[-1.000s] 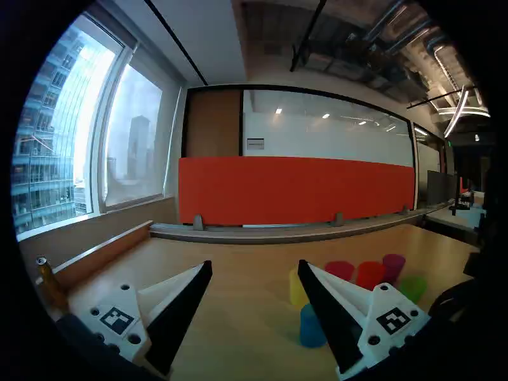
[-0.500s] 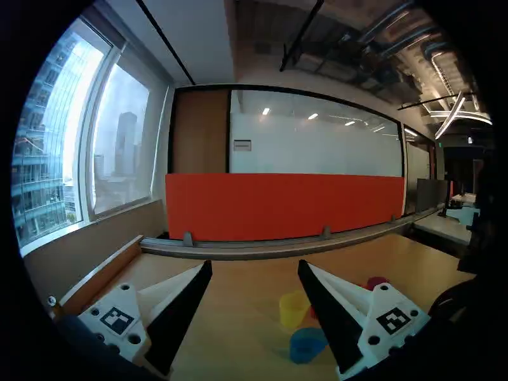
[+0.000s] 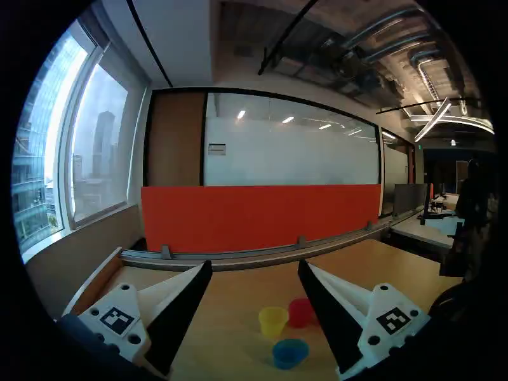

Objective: Pour water

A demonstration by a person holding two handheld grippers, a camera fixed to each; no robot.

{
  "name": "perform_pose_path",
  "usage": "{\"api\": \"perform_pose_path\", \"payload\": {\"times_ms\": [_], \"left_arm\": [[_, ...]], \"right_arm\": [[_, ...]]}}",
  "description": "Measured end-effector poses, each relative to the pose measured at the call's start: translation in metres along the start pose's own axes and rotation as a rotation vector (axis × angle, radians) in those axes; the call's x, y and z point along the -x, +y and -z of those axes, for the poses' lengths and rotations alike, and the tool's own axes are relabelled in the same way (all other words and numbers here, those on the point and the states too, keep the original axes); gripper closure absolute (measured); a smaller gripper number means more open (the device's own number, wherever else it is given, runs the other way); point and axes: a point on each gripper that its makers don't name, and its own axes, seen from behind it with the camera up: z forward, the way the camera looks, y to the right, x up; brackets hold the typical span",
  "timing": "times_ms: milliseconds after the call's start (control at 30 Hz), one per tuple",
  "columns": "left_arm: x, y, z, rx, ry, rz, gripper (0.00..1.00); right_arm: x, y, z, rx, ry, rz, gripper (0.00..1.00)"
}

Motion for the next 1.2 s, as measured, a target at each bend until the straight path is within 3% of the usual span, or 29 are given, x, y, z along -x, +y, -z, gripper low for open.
{"api": "perform_pose_path", "payload": {"times_ms": [267,500,800,1200], "left_arm": [[0.003,0.016,0.0,0.09,-0.015,0.014,0.0],[0.002,0.041,0.0,0.205,-0.018,0.025,0.0],[-0.006,0.058,0.001,0.297,0.006,0.045,0.0],[0.0,0.067,-0.001,0.362,-0.004,0.047,0.0]], "right_arm": [[-0.003,-0.032,0.004,-0.146,-0.003,0.013,0.01],[-0.011,-0.065,0.011,-0.287,0.01,0.032,0.01],[-0.014,-0.084,0.014,-0.378,0.007,0.015,0.01],[-0.011,-0.097,0.013,-0.447,-0.009,0.034,0.01]]}}
